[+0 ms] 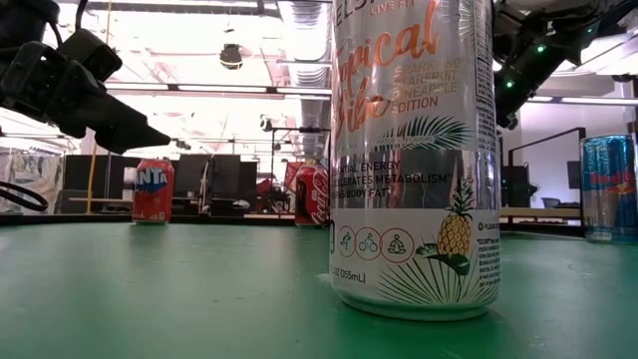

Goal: Place canned beverage on shelf
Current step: Put the left blue soda can on the shelf aligned with the other blue soda can

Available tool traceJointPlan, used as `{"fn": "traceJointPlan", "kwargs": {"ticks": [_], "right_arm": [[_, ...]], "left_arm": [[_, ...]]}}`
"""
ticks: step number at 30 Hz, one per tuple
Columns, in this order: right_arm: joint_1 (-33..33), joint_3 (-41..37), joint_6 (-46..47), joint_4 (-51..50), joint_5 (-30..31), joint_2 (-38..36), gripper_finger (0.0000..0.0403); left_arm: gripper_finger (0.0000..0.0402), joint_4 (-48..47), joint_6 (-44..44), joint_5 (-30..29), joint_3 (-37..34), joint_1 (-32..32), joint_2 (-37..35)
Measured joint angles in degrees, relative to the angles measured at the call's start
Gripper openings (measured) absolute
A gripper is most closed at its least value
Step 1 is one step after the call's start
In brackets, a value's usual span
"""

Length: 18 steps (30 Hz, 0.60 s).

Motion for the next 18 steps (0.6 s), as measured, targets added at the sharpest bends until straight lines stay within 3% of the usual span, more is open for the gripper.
{"fn": "traceJointPlan", "kwargs": {"ticks": [18], "right_arm": [[-0.8,0.0,1.1,3.2,0.1,0.0,0.0019]], "left_arm": [[0.0330,0.0,0.0,0.0,0.0,0.0,0.0]]}}
